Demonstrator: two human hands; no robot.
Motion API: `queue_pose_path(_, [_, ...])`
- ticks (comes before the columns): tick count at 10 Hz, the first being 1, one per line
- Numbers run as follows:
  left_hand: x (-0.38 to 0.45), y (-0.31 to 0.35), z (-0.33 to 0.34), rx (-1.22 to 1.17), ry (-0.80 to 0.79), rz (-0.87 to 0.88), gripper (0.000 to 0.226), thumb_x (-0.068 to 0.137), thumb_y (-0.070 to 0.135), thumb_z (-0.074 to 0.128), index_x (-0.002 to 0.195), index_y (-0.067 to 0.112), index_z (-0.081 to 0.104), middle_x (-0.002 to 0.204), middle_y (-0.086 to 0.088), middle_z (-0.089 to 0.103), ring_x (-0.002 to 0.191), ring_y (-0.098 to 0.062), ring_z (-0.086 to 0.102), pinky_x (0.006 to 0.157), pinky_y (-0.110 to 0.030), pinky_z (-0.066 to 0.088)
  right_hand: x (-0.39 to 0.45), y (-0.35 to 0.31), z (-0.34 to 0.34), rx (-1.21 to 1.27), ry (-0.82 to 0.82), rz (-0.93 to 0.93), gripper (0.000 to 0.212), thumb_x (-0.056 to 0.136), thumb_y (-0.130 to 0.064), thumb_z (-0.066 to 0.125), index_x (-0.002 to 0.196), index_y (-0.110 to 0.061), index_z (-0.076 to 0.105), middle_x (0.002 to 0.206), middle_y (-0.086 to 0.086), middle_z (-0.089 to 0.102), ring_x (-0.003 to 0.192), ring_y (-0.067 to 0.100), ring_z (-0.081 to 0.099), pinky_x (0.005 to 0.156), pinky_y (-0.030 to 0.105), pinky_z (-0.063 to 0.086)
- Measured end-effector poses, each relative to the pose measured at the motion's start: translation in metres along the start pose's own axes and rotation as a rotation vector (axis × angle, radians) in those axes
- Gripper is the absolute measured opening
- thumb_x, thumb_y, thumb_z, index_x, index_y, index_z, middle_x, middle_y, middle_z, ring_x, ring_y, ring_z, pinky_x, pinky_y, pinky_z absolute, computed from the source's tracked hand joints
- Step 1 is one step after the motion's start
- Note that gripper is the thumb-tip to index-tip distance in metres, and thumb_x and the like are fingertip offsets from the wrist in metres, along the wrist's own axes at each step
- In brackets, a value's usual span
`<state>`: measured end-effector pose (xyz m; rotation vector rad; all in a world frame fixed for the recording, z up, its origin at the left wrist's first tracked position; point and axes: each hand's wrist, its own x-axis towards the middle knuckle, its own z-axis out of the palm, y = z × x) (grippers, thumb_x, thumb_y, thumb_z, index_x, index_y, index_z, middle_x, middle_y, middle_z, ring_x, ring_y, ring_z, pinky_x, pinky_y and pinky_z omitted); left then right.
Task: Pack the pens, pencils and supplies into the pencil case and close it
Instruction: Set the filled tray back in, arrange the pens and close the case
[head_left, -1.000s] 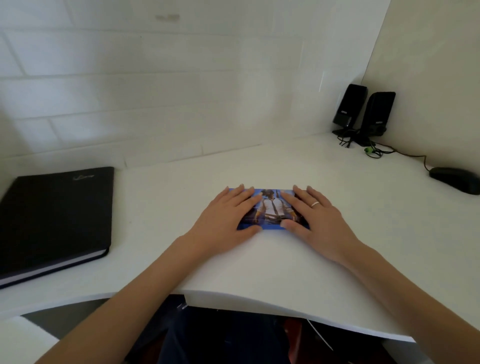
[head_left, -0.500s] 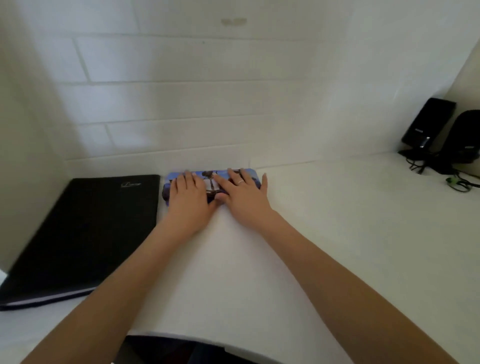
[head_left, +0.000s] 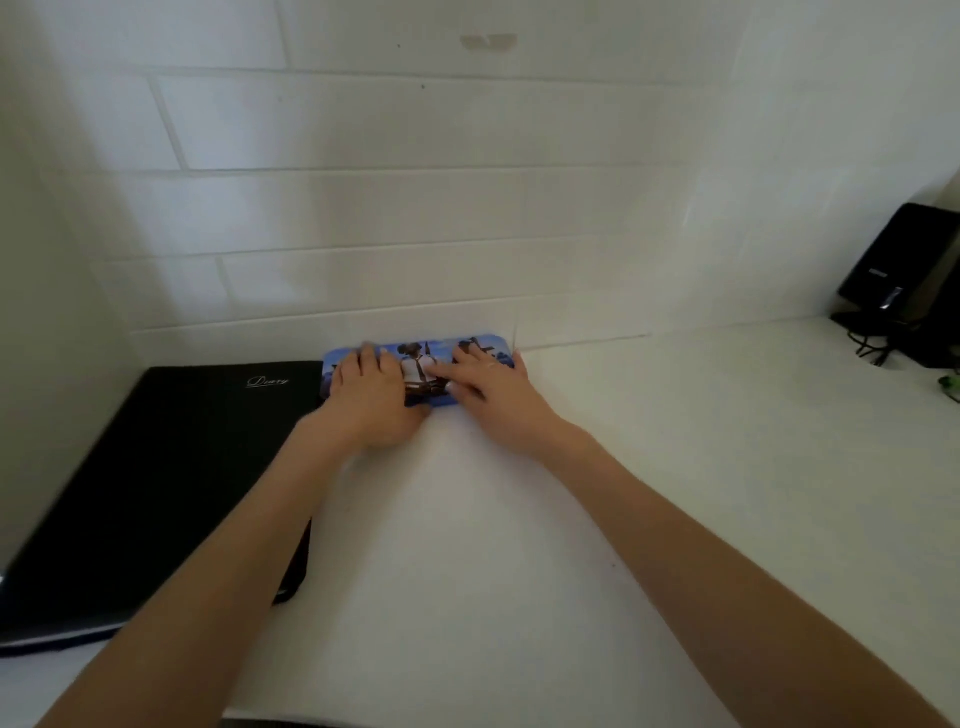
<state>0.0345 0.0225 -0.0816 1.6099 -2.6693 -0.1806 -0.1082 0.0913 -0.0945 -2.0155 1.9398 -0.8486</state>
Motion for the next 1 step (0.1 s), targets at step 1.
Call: queue_pose_path(1, [-0.0014, -0.0156, -0.0417, -0.401, -0.075, 0.089, 0.036, 0.09, 0.034, 0.058, 0.115, 0.009, 0.057, 0.128, -0.014, 0.056, 0.124, -0.03, 0.048, 0.095, -0.031, 0.036, -0.0288, -0.0021, -0.0615, 0.545, 0.112, 0.014, 0.027, 0.092, -0.014, 0.055, 0.116, -0.02, 0.064, 0.109, 0.005, 0.07, 0.11, 0.016, 0.062, 0.099, 0.028, 0.043])
